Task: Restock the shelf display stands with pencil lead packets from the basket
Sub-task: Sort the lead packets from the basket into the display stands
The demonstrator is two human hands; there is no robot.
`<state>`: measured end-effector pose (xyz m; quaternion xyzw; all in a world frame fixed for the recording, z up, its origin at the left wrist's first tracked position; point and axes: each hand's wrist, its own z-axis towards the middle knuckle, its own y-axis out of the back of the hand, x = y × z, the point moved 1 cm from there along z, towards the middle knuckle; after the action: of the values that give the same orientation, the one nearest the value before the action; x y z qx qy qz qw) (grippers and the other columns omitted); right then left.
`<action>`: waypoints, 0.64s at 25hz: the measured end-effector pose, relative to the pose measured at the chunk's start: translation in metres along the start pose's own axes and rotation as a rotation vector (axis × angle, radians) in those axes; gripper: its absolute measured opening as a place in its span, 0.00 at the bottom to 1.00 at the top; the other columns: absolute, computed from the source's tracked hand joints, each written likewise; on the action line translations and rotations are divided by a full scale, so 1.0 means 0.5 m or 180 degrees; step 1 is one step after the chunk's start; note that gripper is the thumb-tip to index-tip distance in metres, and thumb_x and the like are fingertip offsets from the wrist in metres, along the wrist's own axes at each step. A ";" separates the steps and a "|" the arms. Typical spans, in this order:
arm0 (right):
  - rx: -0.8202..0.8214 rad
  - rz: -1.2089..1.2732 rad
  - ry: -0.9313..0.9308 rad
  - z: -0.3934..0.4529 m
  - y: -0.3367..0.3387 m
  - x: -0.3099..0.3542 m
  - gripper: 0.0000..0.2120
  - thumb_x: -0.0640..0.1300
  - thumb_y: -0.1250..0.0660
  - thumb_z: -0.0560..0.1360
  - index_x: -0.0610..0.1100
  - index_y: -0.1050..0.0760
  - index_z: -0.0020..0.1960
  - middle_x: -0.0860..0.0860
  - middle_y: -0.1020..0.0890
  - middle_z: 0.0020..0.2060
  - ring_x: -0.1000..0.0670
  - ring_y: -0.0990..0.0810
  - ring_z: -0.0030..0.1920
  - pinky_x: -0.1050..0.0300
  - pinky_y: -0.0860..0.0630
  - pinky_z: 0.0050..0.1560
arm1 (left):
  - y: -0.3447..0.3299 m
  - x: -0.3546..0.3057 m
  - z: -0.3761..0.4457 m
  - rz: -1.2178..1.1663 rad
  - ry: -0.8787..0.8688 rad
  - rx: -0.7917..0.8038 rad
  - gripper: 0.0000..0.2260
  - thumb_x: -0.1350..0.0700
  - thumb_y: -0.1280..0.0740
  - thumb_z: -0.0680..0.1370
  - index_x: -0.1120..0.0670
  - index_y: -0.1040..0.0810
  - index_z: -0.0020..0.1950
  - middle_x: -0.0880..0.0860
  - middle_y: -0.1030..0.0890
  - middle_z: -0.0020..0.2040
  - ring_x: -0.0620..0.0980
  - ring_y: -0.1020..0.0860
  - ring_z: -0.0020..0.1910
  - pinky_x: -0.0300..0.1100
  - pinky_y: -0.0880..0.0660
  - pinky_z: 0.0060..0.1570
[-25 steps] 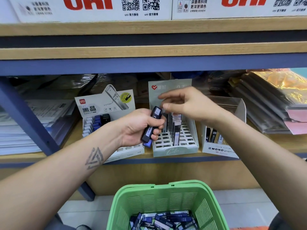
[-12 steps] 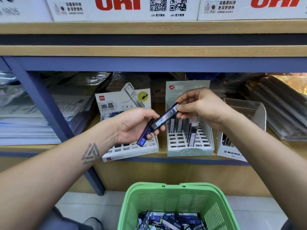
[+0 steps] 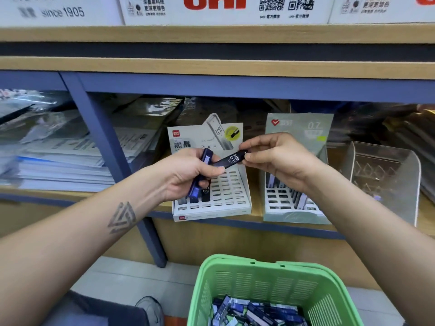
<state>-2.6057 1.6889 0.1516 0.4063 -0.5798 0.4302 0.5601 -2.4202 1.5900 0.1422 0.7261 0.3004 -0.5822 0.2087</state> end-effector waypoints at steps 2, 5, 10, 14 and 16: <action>-0.0053 0.0111 0.0037 0.009 -0.022 -0.007 0.13 0.24 0.32 0.73 0.34 0.21 0.56 0.41 0.15 0.42 0.46 0.14 0.44 0.60 0.17 0.47 | 0.014 0.002 -0.009 0.0056 -0.0075 -0.0075 0.11 0.73 0.31 0.74 0.59 0.25 0.50 0.53 0.24 0.37 0.44 0.28 0.31 0.34 0.36 0.23; -0.0164 0.0298 0.0041 0.016 -0.048 -0.011 0.12 0.26 0.31 0.74 0.33 0.21 0.55 0.39 0.16 0.44 0.48 0.14 0.41 0.61 0.17 0.44 | 0.027 -0.002 -0.022 0.0081 -0.0065 -0.0161 0.09 0.71 0.30 0.74 0.57 0.23 0.45 0.52 0.22 0.36 0.44 0.28 0.29 0.34 0.37 0.24; -0.0310 -0.0280 0.0498 0.025 -0.074 -0.011 0.12 0.28 0.29 0.73 0.43 0.17 0.49 0.45 0.16 0.41 0.48 0.16 0.43 0.59 0.17 0.46 | 0.089 -0.039 -0.031 -0.0063 0.0148 -0.0732 0.09 0.59 0.38 0.82 0.63 0.22 0.53 0.55 0.24 0.37 0.47 0.30 0.31 0.38 0.34 0.29; -0.0279 -0.1491 0.0982 0.029 -0.099 -0.018 0.12 0.33 0.25 0.73 0.49 0.17 0.48 0.48 0.15 0.45 0.46 0.14 0.47 0.53 0.17 0.52 | 0.120 -0.046 -0.047 -0.0231 0.0053 -0.0788 0.09 0.61 0.45 0.85 0.64 0.27 0.56 0.58 0.23 0.37 0.49 0.27 0.32 0.38 0.26 0.30; -0.0284 -0.2095 0.1130 0.026 -0.109 -0.023 0.10 0.36 0.24 0.73 0.49 0.17 0.48 0.52 0.15 0.45 0.50 0.15 0.47 0.52 0.18 0.54 | 0.117 -0.039 -0.054 -0.0182 0.0018 -0.0781 0.08 0.63 0.45 0.86 0.63 0.29 0.53 0.61 0.20 0.36 0.50 0.24 0.30 0.40 0.24 0.29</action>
<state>-2.5571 1.6602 0.1423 0.4652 -0.3303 0.2652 0.7773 -2.3639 1.5610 0.1650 0.6879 0.3906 -0.5447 0.2785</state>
